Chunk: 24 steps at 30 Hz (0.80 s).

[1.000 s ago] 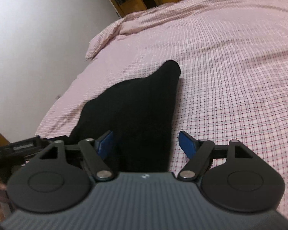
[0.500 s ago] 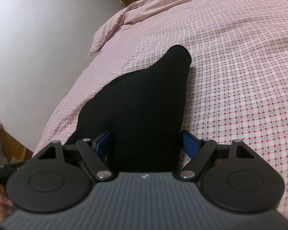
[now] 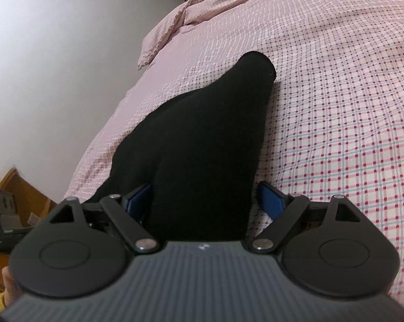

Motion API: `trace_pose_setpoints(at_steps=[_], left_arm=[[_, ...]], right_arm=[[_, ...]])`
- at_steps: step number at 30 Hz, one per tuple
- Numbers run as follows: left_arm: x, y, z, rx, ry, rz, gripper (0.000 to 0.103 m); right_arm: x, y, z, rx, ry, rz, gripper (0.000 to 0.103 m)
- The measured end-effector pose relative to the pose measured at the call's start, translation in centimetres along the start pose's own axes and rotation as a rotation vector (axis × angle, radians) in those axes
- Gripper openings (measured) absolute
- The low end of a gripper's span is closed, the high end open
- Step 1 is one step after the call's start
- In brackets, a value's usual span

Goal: Fold small clothes

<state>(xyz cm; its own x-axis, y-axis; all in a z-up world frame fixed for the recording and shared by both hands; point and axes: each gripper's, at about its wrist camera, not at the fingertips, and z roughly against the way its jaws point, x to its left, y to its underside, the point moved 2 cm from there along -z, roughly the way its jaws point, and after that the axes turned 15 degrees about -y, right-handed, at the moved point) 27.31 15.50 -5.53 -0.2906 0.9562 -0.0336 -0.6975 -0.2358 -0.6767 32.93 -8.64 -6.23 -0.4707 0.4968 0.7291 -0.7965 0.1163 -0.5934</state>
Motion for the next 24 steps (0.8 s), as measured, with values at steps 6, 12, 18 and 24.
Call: trace_pose_setpoints(at_steps=[6, 12, 18, 24], left_arm=[[0.0, 0.1, -0.1, 0.000, 0.004, 0.005, 0.099], [-0.8, 0.4, -0.2, -0.007, 0.049, -0.030, 0.097], [-1.3, 0.6, -0.2, -0.012, 0.128, -0.016, 0.075], [-0.6, 0.1, -0.1, 0.027, 0.237, 0.086, 0.043]], right_arm=[[0.1, -0.3, -0.3, 0.007, -0.013, 0.004, 0.089], [0.7, -0.2, -1.2, -0.004, -0.033, 0.012, 0.087], [0.5, -0.4, -1.5, -0.015, -0.037, -0.032, 0.063], [0.7, -0.5, -0.9, -0.039, -0.058, -0.076, 0.047]])
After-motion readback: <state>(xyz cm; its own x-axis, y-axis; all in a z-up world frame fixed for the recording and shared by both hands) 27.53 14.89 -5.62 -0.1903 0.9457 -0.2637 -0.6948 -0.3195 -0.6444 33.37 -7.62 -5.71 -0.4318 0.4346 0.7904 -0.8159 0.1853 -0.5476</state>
